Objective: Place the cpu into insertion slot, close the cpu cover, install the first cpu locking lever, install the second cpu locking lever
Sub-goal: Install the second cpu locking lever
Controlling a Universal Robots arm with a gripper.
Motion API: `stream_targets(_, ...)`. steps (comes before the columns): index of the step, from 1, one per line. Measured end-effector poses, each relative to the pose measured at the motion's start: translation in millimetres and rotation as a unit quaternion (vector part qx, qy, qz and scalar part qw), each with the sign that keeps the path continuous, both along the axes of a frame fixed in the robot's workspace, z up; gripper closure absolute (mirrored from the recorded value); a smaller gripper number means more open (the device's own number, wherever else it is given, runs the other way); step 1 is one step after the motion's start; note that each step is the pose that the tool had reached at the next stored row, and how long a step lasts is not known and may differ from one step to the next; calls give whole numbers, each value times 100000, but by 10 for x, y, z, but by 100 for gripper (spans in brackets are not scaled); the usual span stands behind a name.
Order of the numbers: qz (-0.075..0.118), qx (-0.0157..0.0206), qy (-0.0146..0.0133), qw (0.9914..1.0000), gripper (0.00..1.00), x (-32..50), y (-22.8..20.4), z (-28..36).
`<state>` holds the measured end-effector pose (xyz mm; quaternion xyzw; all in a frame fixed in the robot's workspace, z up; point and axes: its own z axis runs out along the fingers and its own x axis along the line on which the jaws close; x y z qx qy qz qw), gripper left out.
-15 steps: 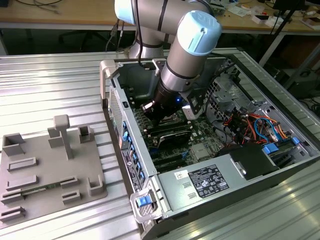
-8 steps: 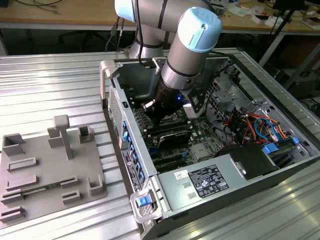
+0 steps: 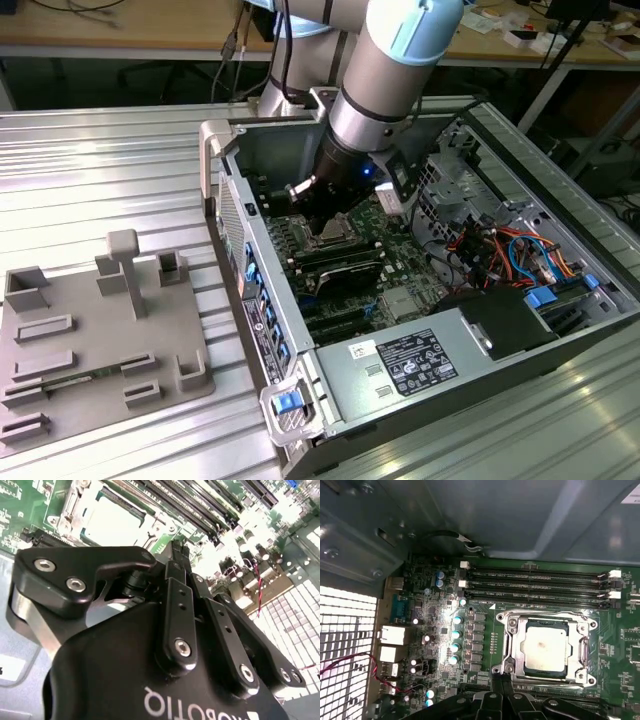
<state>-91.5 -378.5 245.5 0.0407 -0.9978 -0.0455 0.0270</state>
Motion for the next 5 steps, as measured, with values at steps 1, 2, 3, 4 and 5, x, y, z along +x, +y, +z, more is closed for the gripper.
stream_targets(1, -1, 4, -2, 100000, 89, 0, 0, 0)
stream_targets(2, 1, -10, 4, 100000, 89, 0, 0, 22)
stream_targets(3, 0, -7, 4, 100000, 89, 0, 1, 44)
stream_targets(4, 2, -6, 3, 100000, 89, 0, 1, 44)
stream_targets(5, 0, -8, 5, 100000, 89, 0, 1, 45)
